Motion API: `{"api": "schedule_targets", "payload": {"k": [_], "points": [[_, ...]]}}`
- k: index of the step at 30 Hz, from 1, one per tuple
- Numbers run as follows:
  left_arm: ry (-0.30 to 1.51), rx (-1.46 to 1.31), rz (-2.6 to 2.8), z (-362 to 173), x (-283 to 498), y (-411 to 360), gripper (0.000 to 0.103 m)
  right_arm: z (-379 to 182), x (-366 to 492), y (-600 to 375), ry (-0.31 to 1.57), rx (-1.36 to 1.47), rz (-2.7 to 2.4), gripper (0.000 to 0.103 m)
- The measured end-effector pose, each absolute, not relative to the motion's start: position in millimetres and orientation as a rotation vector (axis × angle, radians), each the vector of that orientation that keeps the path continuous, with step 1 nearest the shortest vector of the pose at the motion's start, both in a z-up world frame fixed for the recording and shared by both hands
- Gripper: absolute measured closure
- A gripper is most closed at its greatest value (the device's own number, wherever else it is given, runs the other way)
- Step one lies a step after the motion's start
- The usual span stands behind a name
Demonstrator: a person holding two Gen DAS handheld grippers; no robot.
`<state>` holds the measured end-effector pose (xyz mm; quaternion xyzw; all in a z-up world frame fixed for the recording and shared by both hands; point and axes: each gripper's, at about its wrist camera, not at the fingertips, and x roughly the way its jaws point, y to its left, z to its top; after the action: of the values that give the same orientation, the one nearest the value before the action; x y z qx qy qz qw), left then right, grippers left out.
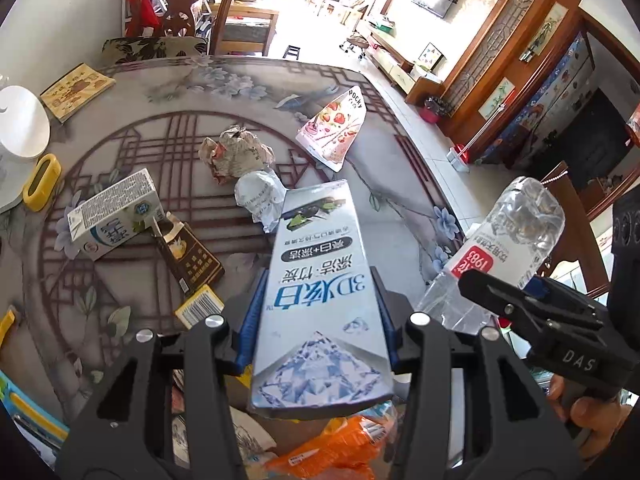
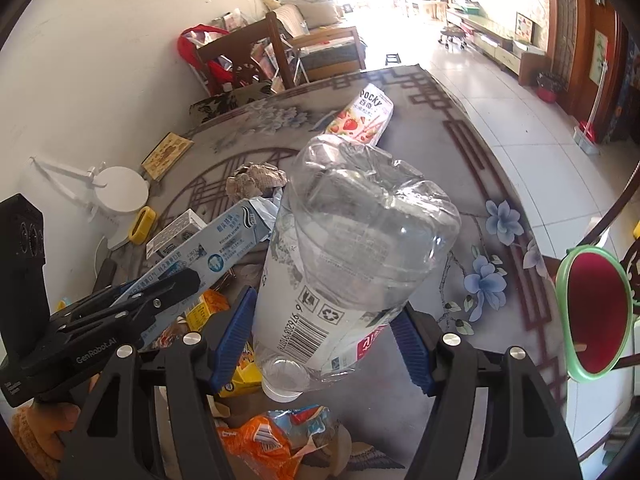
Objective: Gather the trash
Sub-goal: 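Carry the bottle and carton to the red bin and release both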
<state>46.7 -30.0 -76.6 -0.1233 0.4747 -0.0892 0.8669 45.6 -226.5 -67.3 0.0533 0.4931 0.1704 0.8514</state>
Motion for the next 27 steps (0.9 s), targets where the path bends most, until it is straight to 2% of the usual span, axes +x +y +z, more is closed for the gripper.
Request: {"api": "schedule_targets", "payload": {"k": [27], "points": [[1.0, -0.199, -0.253, -68.8, 38.1, -134.2, 0.057, -62.6, 17.4, -333.8, 1.003, 0.194, 0.256, 0.038]]}}
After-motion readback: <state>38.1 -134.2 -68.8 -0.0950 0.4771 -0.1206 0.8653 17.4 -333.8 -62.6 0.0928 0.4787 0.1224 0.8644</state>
